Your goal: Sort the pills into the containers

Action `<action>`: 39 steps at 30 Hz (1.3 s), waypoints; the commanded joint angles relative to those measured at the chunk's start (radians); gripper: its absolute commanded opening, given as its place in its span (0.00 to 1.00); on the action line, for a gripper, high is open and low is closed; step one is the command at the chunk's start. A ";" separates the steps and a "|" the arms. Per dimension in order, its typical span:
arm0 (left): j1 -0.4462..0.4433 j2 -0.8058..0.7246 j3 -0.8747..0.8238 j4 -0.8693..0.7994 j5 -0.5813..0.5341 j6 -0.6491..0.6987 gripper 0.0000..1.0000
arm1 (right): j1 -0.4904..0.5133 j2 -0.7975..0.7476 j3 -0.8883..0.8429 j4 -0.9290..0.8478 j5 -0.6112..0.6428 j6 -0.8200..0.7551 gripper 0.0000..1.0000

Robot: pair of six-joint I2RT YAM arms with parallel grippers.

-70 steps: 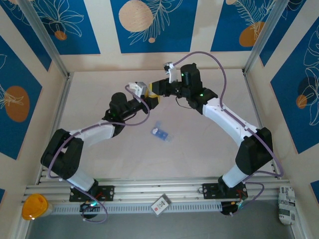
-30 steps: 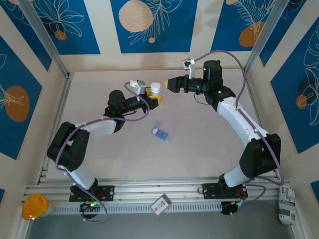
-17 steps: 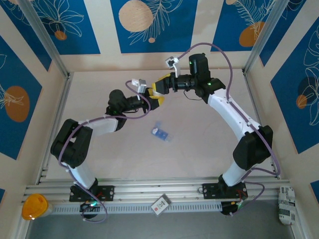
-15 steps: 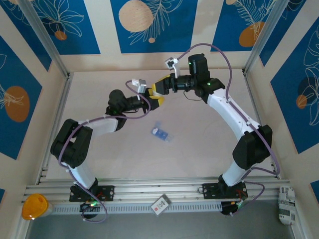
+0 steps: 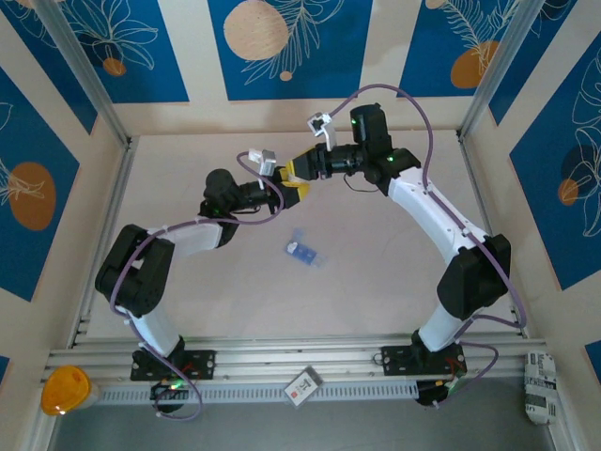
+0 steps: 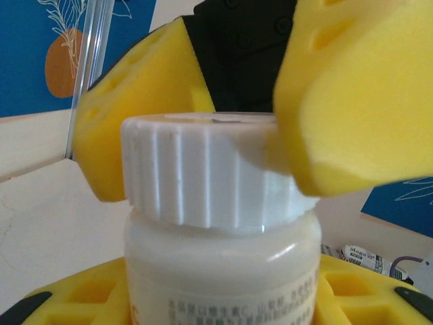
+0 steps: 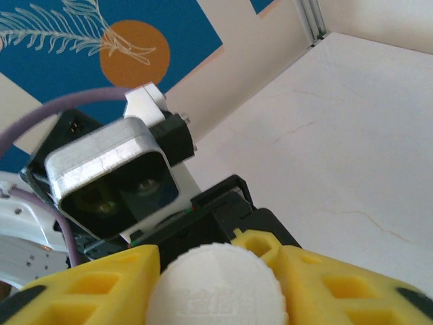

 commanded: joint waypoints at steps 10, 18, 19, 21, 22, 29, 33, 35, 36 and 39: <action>0.006 -0.040 0.023 0.005 -0.050 0.052 0.00 | 0.063 -0.037 -0.077 0.045 0.189 0.067 0.26; -0.048 -0.156 -0.002 -0.168 -0.256 0.258 0.00 | 0.164 -0.070 -0.206 0.190 0.451 0.180 0.18; -0.057 -0.167 -0.002 -0.192 -0.277 0.285 0.00 | 0.172 -0.066 -0.210 0.196 0.461 0.189 0.18; -0.069 -0.183 0.000 -0.225 -0.295 0.321 0.00 | 0.185 -0.062 -0.217 0.210 0.475 0.199 0.17; -0.071 -0.186 0.001 -0.236 -0.297 0.328 0.00 | 0.186 -0.062 -0.220 0.213 0.476 0.201 0.17; -0.072 -0.186 -0.016 -0.233 -0.306 0.329 0.00 | 0.156 -0.079 -0.228 0.232 0.412 0.192 0.17; -0.072 -0.183 -0.037 -0.213 -0.327 0.321 0.24 | 0.129 -0.100 -0.254 0.253 0.393 0.202 0.16; -0.072 -0.178 -0.049 -0.200 -0.327 0.316 1.00 | 0.111 -0.108 -0.268 0.266 0.410 0.216 0.16; -0.072 -0.178 -0.055 -0.198 -0.326 0.314 1.00 | 0.102 -0.113 -0.276 0.273 0.416 0.223 0.16; -0.071 -0.183 -0.089 -0.187 -0.325 0.312 1.00 | 0.071 -0.124 -0.304 0.291 0.445 0.248 0.16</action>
